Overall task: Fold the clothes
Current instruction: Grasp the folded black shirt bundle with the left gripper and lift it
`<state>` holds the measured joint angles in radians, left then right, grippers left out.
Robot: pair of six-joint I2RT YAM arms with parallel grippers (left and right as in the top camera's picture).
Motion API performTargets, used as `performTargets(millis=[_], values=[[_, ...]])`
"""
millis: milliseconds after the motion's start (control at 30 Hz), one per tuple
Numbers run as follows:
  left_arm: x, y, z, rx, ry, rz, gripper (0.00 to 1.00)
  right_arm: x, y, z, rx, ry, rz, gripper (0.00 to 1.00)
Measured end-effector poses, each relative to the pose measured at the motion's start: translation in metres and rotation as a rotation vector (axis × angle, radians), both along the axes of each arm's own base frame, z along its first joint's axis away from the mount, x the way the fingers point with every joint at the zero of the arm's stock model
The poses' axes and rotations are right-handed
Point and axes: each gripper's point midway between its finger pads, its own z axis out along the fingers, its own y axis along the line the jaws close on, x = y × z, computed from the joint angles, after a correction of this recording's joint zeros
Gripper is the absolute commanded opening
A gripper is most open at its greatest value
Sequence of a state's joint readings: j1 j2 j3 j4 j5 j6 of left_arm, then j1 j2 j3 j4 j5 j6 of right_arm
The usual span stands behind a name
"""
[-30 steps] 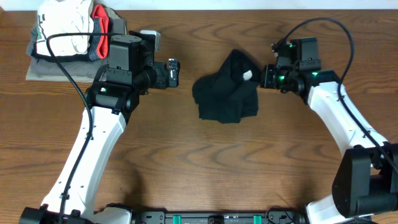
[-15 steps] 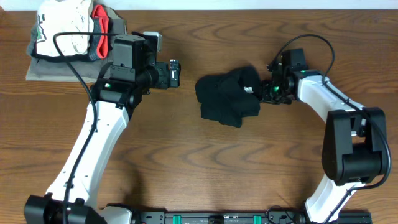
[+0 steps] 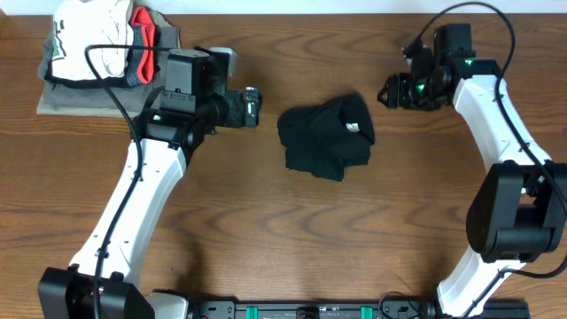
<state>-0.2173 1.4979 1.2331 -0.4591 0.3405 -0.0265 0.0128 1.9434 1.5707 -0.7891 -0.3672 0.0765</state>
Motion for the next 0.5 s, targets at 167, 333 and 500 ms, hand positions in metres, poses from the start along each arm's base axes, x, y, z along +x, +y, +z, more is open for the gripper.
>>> performTargets(millis=[167,333,500], values=[[-0.022,-0.061,-0.006,-0.018,-0.014,-0.261,0.98,0.006,-0.007,0.01,0.002,-0.024,-0.006,0.51],[-0.037,-0.123,-0.047,-0.018,0.029,-0.446,0.79,-0.002,-0.021,0.007,-0.001,0.021,-0.029,0.26],[-0.041,-0.147,-0.094,-0.024,0.124,-0.476,0.23,-0.011,-0.028,0.003,-0.008,0.063,-0.041,0.1]])
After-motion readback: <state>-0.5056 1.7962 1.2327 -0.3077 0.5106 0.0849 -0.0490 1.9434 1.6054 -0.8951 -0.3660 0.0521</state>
